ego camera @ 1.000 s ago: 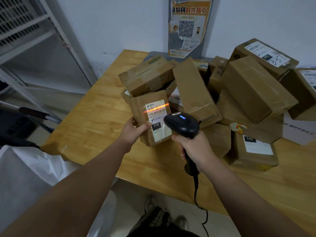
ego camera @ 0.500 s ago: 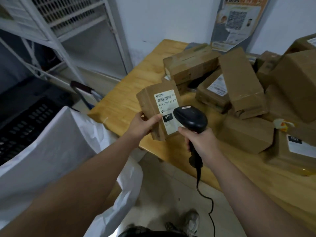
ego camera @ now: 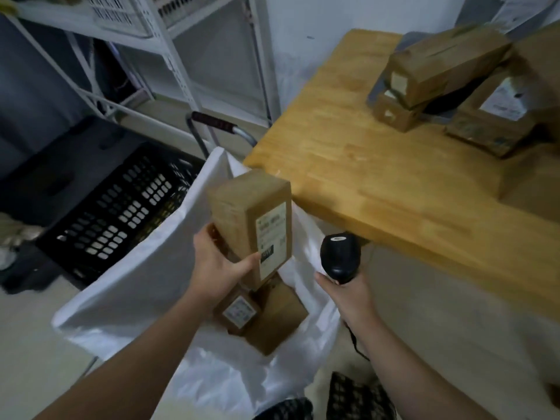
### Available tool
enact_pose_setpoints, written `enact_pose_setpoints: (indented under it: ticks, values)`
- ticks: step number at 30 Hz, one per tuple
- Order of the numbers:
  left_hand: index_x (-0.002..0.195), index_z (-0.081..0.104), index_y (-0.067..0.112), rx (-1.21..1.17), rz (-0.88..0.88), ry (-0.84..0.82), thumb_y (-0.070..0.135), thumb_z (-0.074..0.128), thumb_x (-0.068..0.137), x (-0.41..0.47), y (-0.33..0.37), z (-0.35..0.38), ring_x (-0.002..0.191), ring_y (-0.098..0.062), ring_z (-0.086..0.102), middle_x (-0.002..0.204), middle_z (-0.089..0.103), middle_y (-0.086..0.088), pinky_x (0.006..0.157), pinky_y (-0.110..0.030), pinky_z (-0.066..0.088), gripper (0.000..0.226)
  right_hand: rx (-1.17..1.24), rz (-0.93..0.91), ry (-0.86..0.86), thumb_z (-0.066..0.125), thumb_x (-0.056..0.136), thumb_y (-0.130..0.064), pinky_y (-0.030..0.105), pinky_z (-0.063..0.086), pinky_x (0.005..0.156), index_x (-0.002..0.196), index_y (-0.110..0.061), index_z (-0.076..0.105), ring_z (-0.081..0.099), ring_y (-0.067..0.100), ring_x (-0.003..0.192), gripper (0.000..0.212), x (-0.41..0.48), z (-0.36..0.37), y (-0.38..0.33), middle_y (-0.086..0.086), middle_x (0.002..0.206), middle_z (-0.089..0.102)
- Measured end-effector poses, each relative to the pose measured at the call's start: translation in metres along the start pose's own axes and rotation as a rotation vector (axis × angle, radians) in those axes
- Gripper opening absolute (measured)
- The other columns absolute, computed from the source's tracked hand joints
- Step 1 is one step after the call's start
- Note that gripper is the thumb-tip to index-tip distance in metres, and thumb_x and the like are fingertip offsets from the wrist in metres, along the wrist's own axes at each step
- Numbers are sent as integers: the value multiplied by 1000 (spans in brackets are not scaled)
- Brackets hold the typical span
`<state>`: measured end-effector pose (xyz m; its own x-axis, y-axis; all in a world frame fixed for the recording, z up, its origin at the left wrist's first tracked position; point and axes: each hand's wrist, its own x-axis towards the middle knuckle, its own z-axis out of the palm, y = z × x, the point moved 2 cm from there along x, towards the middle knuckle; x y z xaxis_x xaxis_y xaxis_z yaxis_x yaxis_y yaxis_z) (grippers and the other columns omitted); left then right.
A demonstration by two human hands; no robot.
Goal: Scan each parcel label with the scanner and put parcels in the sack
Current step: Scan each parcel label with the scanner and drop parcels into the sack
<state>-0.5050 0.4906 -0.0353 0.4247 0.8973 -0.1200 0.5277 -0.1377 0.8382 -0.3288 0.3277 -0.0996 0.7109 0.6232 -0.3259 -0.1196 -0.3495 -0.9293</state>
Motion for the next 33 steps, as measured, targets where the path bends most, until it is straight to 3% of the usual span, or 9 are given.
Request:
enact_pose_setpoints:
  ticks: [3, 5, 8, 10, 14, 19, 25, 29, 33]
  values:
    - [140, 29, 16, 469, -25, -146, 58, 86, 56, 6, -32, -4, 121, -21, 43, 127, 37, -2, 102, -41, 42, 110, -176, 22, 83, 83, 73, -11, 25, 45, 72, 109, -11, 59, 59, 16, 86, 43, -3, 16, 12, 5, 102, 60]
    - [145, 21, 14, 781, -20, -313, 64, 79, 60, 10, -46, 3, 126, -29, 37, 134, 32, -6, 103, -45, 38, 114, -291, 98, 147, 79, 76, -8, 27, 41, 77, 124, -4, 50, 59, 25, 94, 56, 1, 17, 22, 11, 115, 54]
    - [149, 15, 16, 1111, 57, -569, 69, 69, 67, 10, -65, 15, 129, -30, 34, 141, 27, -7, 103, -45, 36, 112, -400, 217, 163, 66, 81, 0, 28, 41, 67, 119, -3, 51, 61, 33, 89, 40, 2, 14, 37, 11, 94, 59]
    - [148, 17, 17, 1276, 96, -688, 59, 71, 72, 6, -80, 17, 127, -31, 36, 141, 28, -8, 100, -45, 39, 102, -406, 217, 225, 63, 81, 2, 27, 39, 60, 108, -5, 51, 59, 32, 79, 30, -3, 11, 43, 7, 79, 55]
    - [145, 28, 22, 1499, 81, -863, 29, 76, 77, -9, -108, 16, 129, -30, 36, 141, 32, -7, 101, -43, 37, 84, -255, 143, 316, 62, 79, 5, 30, 40, 68, 111, -4, 52, 54, 25, 75, 35, -23, 12, 48, 11, 84, 56]
    - [149, 29, 25, 1476, 121, -841, 38, 65, 87, -6, -115, 18, 140, -32, 25, 149, 31, -7, 118, -50, 15, 73, -268, 107, 317, 62, 79, 5, 23, 36, 58, 109, -1, 52, 51, 21, 68, 32, -32, 20, 47, 2, 73, 52]
    - [140, 40, 16, 1264, 248, -684, 42, 51, 94, 2, -73, 30, 123, -28, 42, 134, 43, -10, 102, -40, 38, 53, -259, 80, 252, 64, 82, 1, 21, 35, 53, 103, -7, 52, 49, 11, 61, 26, -37, 19, 37, -4, 67, 50]
    - [135, 45, 17, 1078, 326, -616, 39, 46, 97, 4, -28, 38, 119, -26, 46, 131, 47, -7, 98, -40, 42, 44, -199, 47, 253, 69, 84, -8, 22, 38, 59, 102, -8, 58, 56, 14, 73, 21, -37, 1, 15, 4, 80, 60]
    - [144, 39, 17, 948, 442, -536, 37, 45, 99, 13, 30, 54, 123, -26, 45, 137, 46, -6, 99, -40, 43, 49, -217, 21, 251, 66, 85, -5, 20, 34, 49, 84, -10, 53, 48, 4, 54, 13, -28, -33, -20, -3, 60, 50]
